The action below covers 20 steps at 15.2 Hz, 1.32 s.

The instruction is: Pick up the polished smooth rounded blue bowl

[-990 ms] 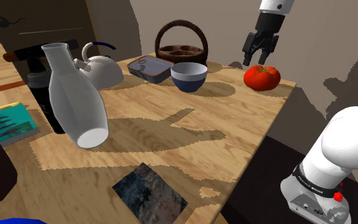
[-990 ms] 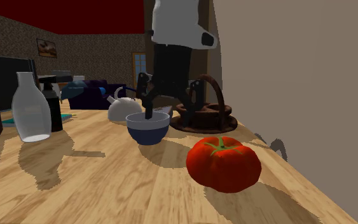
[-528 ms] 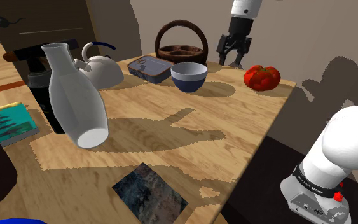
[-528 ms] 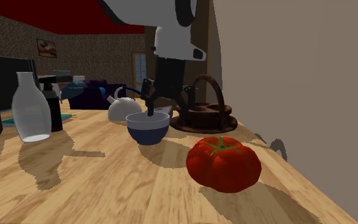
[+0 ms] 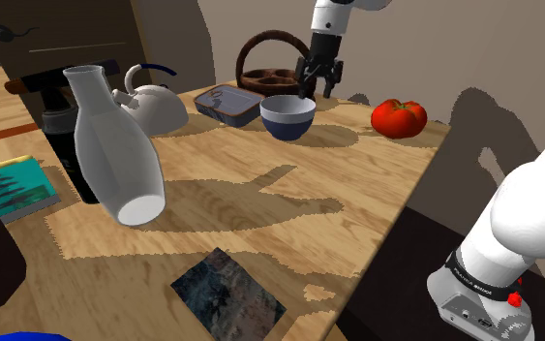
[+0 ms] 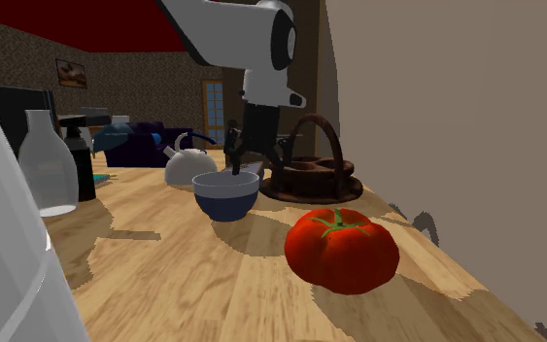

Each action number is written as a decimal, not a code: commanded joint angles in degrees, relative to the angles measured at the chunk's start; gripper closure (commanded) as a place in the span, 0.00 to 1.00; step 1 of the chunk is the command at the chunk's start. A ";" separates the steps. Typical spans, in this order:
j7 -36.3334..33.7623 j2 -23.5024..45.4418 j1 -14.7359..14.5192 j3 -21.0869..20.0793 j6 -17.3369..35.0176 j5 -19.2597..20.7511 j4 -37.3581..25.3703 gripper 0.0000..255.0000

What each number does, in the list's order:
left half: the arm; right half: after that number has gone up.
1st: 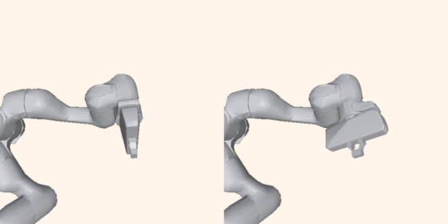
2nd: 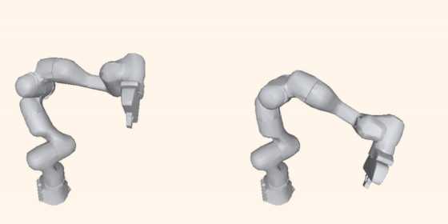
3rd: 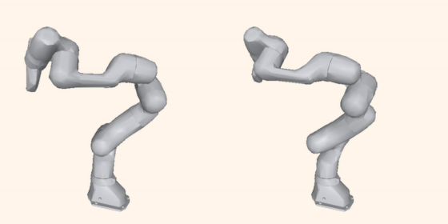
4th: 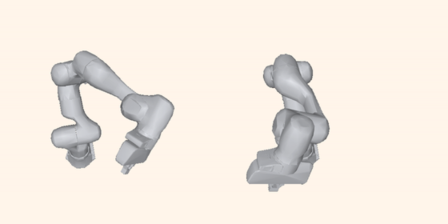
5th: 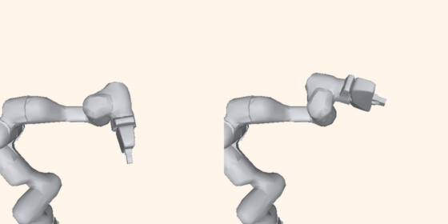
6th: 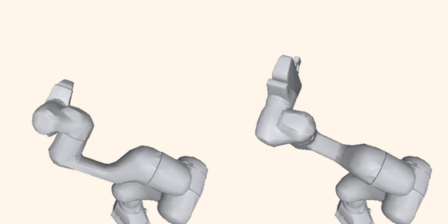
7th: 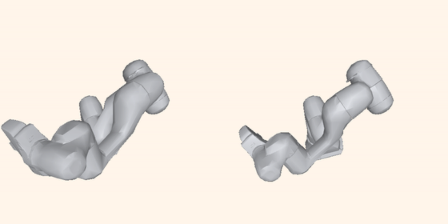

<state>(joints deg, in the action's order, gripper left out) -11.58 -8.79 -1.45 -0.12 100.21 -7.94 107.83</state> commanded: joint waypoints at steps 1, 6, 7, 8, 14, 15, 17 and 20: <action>-0.49 3.07 -0.17 -0.20 -0.28 -0.17 -3.26 0.00; -0.02 2.97 -0.21 -0.25 3.55 -0.29 0.70 0.00; 0.08 2.99 -0.22 -0.26 4.31 -0.31 1.45 0.00; 0.23 3.04 -0.23 -0.28 5.50 -0.36 2.60 0.00; 0.19 3.06 -0.25 -0.30 5.49 -0.36 2.56 1.00; 0.19 3.06 -0.25 -0.30 5.50 -0.36 2.56 1.00; 0.18 3.04 -0.25 -0.30 5.51 -0.36 2.60 1.00; 0.23 3.04 -0.23 -0.28 5.50 -0.36 2.60 1.00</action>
<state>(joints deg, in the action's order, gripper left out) -11.40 -5.81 -1.70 -0.42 105.70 -8.33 110.34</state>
